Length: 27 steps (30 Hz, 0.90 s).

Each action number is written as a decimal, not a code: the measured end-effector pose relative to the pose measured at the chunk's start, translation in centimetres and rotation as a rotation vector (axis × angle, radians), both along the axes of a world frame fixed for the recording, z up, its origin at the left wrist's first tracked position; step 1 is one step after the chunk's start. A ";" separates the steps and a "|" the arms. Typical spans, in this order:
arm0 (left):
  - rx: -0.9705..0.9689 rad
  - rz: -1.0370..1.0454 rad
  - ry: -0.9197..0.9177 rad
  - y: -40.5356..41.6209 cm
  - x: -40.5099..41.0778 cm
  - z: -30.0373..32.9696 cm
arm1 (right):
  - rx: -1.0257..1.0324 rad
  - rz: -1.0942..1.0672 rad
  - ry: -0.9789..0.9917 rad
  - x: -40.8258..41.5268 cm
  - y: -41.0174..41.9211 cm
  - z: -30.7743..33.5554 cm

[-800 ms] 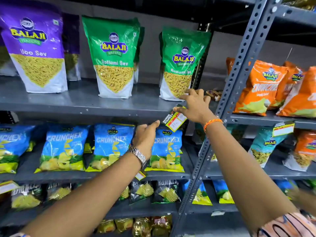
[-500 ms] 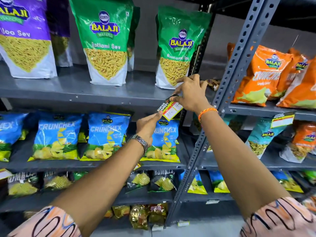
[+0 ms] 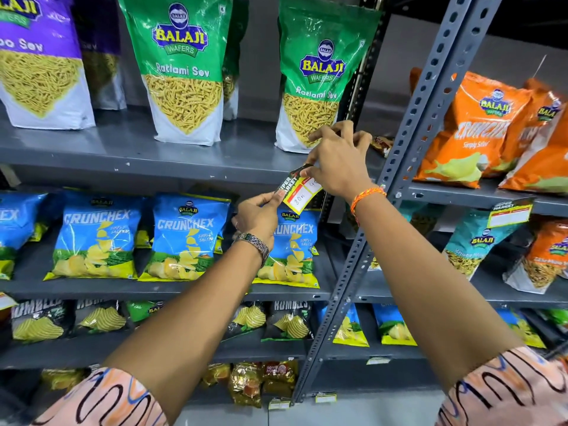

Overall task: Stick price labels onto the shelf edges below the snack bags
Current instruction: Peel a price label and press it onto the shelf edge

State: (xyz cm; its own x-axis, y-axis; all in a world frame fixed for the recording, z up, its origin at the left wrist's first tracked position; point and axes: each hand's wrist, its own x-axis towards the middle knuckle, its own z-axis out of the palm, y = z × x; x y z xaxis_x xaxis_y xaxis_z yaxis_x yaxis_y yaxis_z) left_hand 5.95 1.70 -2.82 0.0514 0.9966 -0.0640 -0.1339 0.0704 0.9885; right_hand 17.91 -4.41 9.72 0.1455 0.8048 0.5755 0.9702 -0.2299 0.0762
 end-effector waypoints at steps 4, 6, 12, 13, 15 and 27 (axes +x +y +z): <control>0.107 0.213 0.345 -1.4 -1.4 2.0 | 0.050 -0.052 0.123 0.2 -0.6 -1.6; 0.203 0.270 0.520 -1.8 -2.2 2.7 | 0.074 -0.077 0.235 0.3 -0.9 -2.7; 0.491 0.359 0.837 -1.9 -3.2 5.6 | 0.285 -0.132 0.710 -0.9 -1.8 -5.4; 0.529 0.366 0.878 -1.7 -3.3 6.0 | 0.307 -0.154 0.750 -1.0 -1.7 -5.7; 0.577 0.363 0.953 -1.2 -3.2 6.7 | 0.334 -0.190 0.803 -1.1 -1.5 -6.0; 0.636 0.339 1.107 -0.4 -2.8 8.1 | 0.381 -0.309 0.734 -1.3 -0.2 -6.7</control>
